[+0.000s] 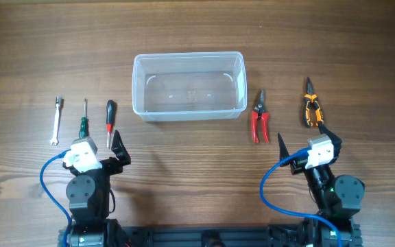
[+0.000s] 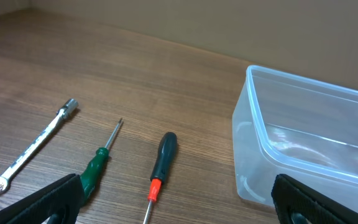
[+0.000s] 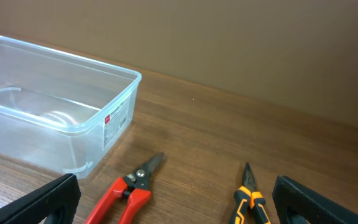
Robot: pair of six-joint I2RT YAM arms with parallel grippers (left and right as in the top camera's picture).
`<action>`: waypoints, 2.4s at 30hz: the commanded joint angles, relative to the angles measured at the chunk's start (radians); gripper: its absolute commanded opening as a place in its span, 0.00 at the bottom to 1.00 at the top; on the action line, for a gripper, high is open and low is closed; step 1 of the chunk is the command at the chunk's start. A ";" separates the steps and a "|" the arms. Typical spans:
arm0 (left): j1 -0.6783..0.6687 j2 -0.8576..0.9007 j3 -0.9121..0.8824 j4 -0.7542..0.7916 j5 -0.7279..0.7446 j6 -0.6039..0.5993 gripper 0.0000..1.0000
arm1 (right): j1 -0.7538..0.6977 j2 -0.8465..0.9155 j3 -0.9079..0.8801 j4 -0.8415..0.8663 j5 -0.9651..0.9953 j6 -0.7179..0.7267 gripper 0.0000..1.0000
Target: Pack container
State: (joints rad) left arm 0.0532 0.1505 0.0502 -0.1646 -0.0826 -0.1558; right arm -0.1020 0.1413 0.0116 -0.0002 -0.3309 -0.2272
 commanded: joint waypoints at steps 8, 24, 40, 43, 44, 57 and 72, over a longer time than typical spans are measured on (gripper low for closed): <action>-0.004 -0.005 -0.001 -0.001 -0.009 -0.008 1.00 | -0.004 0.012 0.006 0.000 0.017 0.018 1.00; -0.004 -0.005 -0.001 -0.001 -0.009 -0.008 1.00 | -0.004 0.012 0.006 0.000 0.017 0.018 1.00; -0.004 -0.005 -0.001 -0.001 -0.009 -0.008 1.00 | -0.004 0.012 0.007 0.035 0.021 0.103 1.00; -0.004 -0.005 -0.001 -0.001 -0.009 -0.008 1.00 | -0.004 0.012 0.017 0.067 0.048 0.120 1.00; -0.004 -0.005 -0.001 -0.001 -0.008 -0.008 1.00 | -0.004 0.012 0.029 0.071 0.082 0.134 1.00; -0.004 -0.005 -0.001 -0.001 -0.009 -0.008 1.00 | -0.004 0.356 0.407 -0.055 0.155 0.151 1.00; -0.004 -0.005 -0.001 -0.001 -0.009 -0.008 1.00 | -0.004 1.135 1.322 -0.475 0.144 0.130 1.00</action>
State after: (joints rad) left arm 0.0532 0.1505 0.0502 -0.1646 -0.0826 -0.1558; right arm -0.1020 1.2209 1.2263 -0.4736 -0.1970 -0.0910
